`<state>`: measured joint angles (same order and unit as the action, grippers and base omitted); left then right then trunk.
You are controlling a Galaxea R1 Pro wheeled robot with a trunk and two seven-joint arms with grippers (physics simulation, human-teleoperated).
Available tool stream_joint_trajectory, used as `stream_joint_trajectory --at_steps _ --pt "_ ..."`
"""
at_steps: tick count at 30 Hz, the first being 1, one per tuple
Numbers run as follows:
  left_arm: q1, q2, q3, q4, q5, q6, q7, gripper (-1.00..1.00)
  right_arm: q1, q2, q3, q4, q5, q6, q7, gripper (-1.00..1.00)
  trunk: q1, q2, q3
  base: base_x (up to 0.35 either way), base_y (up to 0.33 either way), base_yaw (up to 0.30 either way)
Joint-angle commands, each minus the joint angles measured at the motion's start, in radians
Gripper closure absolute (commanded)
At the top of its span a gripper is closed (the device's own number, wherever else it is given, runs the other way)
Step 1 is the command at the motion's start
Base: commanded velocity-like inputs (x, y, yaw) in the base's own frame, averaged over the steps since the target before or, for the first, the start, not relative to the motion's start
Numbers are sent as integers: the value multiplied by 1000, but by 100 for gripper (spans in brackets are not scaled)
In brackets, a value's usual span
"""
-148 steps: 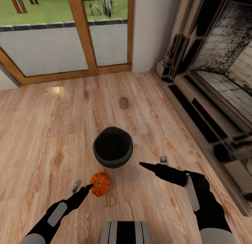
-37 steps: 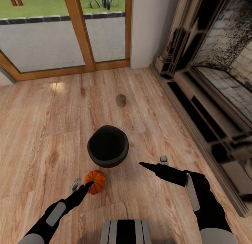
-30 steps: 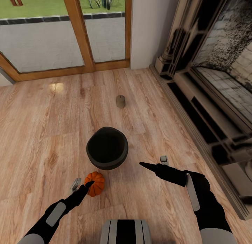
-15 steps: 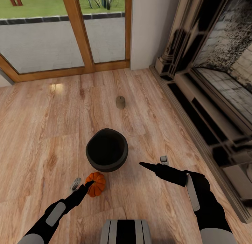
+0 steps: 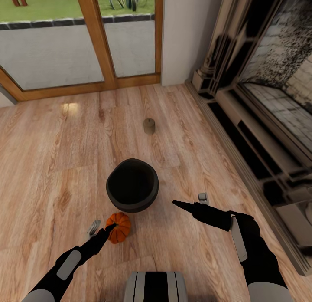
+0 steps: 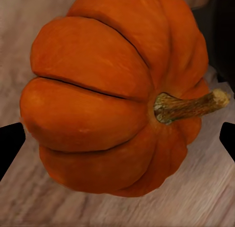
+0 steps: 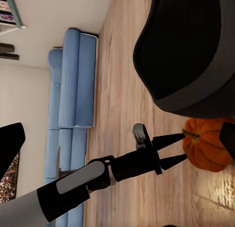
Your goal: Place each of the two pumpkins and all three candles from the living room inside a cabinet in the living room (use any cabinet), then make sure every cabinet is closed, and position the cauldron so it is next to a table in the living room.
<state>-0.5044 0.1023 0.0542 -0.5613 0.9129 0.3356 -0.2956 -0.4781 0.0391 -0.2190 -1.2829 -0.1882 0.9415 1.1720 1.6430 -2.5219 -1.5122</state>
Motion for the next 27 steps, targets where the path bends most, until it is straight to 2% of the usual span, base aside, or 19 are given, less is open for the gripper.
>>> stream_joint_trajectory --at_steps 1,3,19,23,27 --pt "0 -1 4 0 8 10 -2 -100 0 1 -2 0 0 5 3 -100 0 0 -5 0 0 0" --pt "0 -1 4 0 8 9 -1 -100 0 1 -2 0 0 5 3 -100 1 -1 -12 0 0 0" --pt "0 -1 5 -1 8 8 0 -100 0 1 -2 -2 0 5 3 -100 1 -1 -12 0 0 0" --pt "0 -1 5 -1 8 8 0 -100 0 1 -2 -2 0 5 3 -100 3 -2 -28 0 0 0" --pt "0 -1 6 -1 8 8 2 -100 0 1 -2 -3 0 5 3 -100 3 -2 -28 0 0 0"
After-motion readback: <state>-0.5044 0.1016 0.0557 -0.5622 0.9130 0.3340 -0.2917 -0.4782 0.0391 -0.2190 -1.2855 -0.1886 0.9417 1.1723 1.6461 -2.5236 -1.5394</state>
